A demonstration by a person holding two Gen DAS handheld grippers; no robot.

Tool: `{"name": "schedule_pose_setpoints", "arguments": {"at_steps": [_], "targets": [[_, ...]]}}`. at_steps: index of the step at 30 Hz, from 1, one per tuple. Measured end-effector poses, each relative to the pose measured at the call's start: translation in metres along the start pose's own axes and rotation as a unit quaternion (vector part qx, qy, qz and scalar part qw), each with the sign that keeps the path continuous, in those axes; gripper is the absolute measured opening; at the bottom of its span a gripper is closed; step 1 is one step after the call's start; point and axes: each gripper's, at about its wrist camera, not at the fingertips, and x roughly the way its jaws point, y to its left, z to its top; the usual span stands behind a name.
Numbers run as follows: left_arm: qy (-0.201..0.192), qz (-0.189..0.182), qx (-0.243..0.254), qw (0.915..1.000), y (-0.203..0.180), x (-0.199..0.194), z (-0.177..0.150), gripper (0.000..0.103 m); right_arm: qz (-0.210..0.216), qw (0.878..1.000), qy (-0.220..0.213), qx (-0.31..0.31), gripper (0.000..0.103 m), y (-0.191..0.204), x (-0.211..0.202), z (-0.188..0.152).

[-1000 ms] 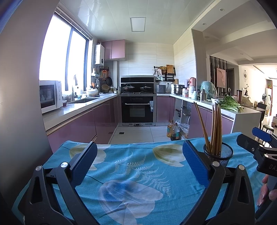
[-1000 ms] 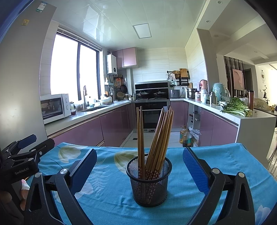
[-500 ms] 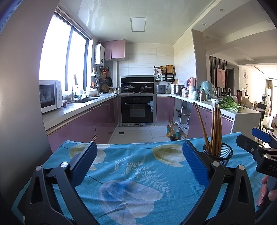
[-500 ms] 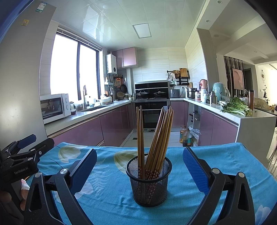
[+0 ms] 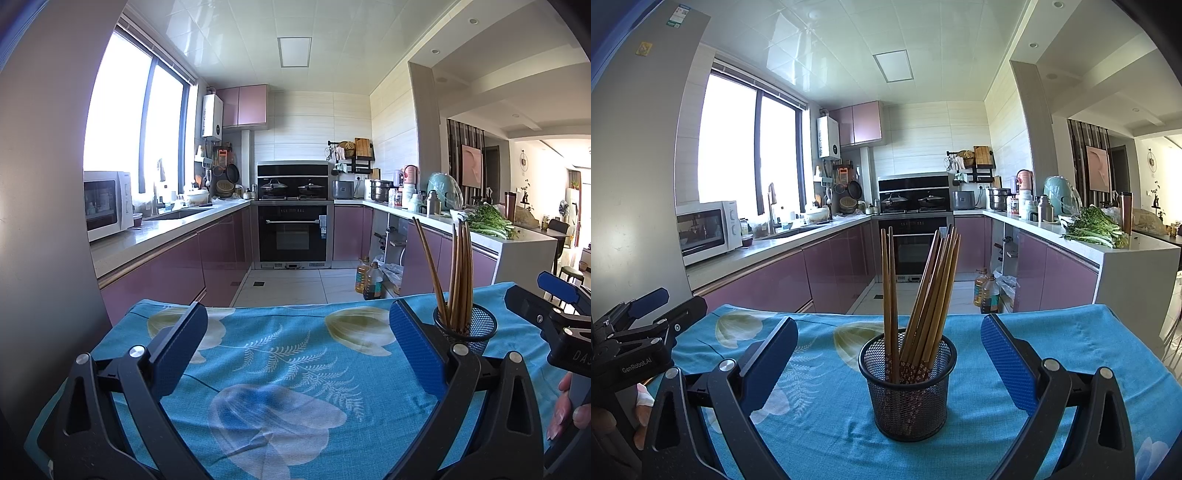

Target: Organize utensils

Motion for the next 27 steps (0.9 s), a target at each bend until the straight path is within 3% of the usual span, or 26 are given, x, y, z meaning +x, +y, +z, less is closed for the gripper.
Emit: {"name": "schedule_pose_setpoints", "arguments": {"at_steps": [27], "targets": [[-0.001,0.001,0.0,1.0,-0.002,-0.0005,0.0015,0.097,0.001,1.0,0.0,0.002,0.096,-0.0005,-0.0007,0.0001]]}}
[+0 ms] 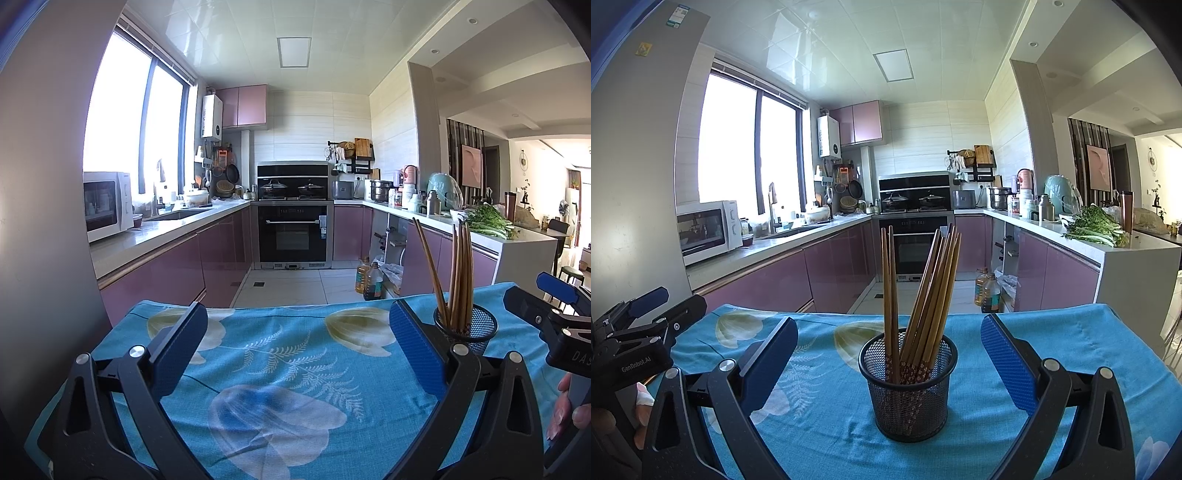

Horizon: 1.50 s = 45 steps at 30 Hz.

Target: Organize utensils

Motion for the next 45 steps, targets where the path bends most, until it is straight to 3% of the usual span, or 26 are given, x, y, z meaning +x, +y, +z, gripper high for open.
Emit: {"name": "schedule_pose_setpoints", "arguments": {"at_steps": [12,18,22,25,31,38,41,45], "targets": [[-0.007,0.008,0.006,0.9999,-0.002,-0.002,0.001,0.097,0.002,1.0,-0.001,0.0,0.096,-0.001,0.0,0.0],[0.019,0.005,0.003,0.9998,0.001,0.007,-0.003,0.097,0.003,1.0,0.012,-0.003,0.096,-0.011,0.001,-0.001],[0.053,0.014,0.002,0.9985,0.011,0.022,-0.009,0.097,-0.002,0.997,0.08,0.008,0.096,-0.045,0.017,-0.01],[0.093,0.028,0.007,0.9953,0.025,0.04,-0.018,0.097,-0.052,0.987,0.154,0.015,0.096,-0.083,0.038,-0.025],[0.199,0.051,0.011,0.9786,0.068,0.086,-0.046,0.097,-0.139,0.954,0.265,0.035,0.096,-0.163,0.075,-0.046],[0.303,0.072,0.006,0.9503,0.112,0.129,-0.081,0.097,-0.166,0.931,0.321,0.046,0.096,-0.208,0.104,-0.061],[0.336,0.08,-0.009,0.9384,0.128,0.144,-0.092,0.097,-0.157,0.928,0.333,0.052,0.097,-0.212,0.112,-0.068],[0.346,0.076,-0.026,0.9347,0.139,0.152,-0.096,0.098,-0.16,0.928,0.333,0.051,0.097,-0.208,0.108,-0.068]]}}
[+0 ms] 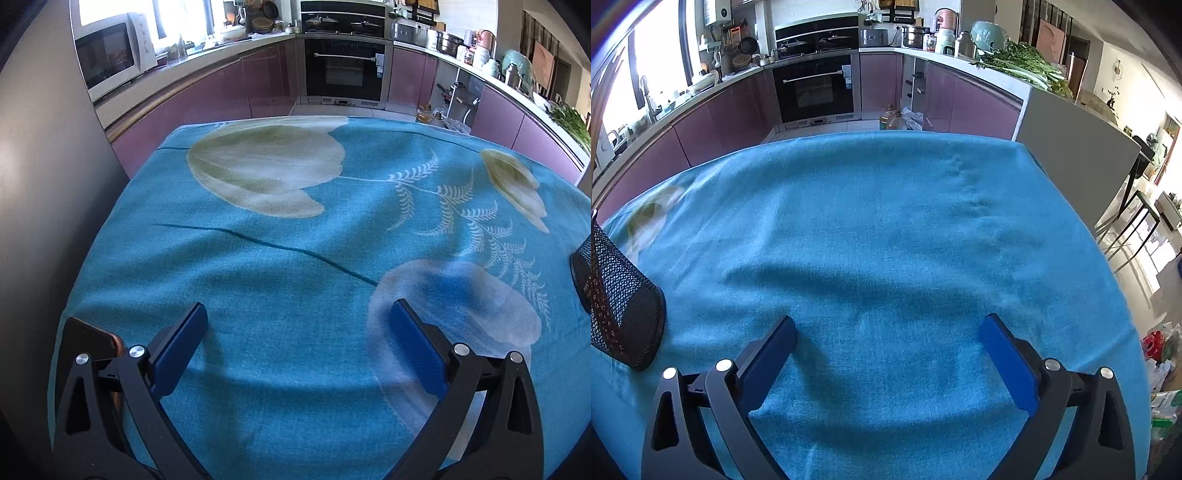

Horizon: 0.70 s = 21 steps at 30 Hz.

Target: Organize utensils

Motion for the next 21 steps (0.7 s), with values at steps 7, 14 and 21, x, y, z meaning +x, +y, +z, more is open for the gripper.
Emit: {"name": "schedule_pose_setpoints", "arguments": {"at_steps": [7,14,21], "targets": [[0.003,-0.009,-0.003,1.0,0.0014,0.0028,0.0011,0.098,0.002,1.0,0.001,0.001,0.097,-0.0014,-0.0005,0.001],[0.004,-0.009,-0.004,0.9999,0.0006,0.0037,0.0015,0.099,0.002,1.0,0.001,0.002,0.097,-0.0012,-0.0003,0.0012],[0.004,-0.01,-0.005,0.9999,0.0011,0.0041,0.0023,0.099,0.002,1.0,0.001,0.001,0.097,-0.0014,0.0004,0.0015]]}}
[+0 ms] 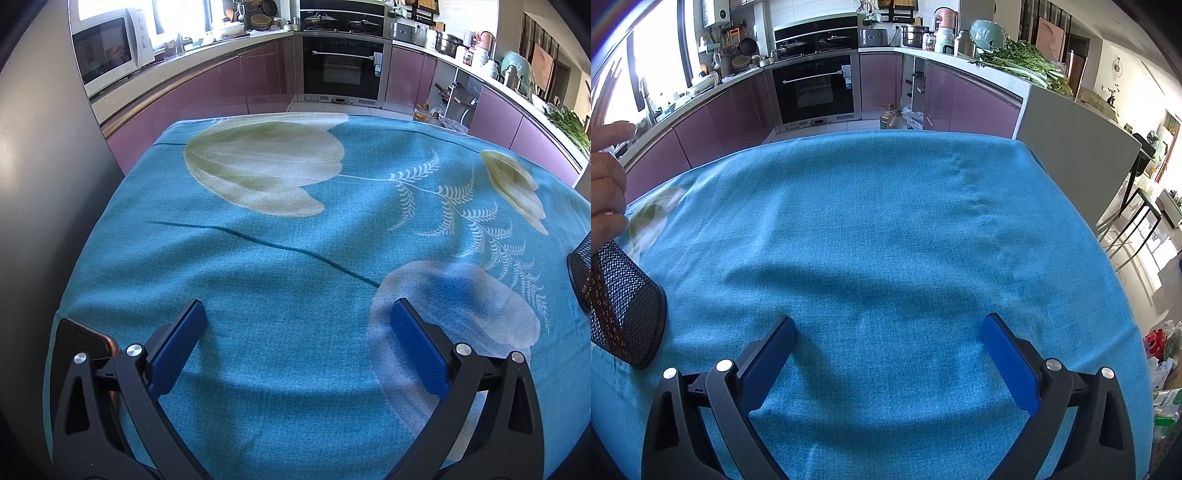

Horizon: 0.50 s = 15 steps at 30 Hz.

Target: Organize utensils

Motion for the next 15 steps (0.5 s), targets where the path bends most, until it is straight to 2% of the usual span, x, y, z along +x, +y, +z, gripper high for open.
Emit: {"name": "schedule_pose_setpoints", "arguments": {"at_steps": [15], "targets": [[0.0,0.001,0.0,1.0,-0.002,-0.001,-0.0011,0.099,0.0,1.0,0.0,0.0,0.097,0.0004,0.0002,0.0002]]}}
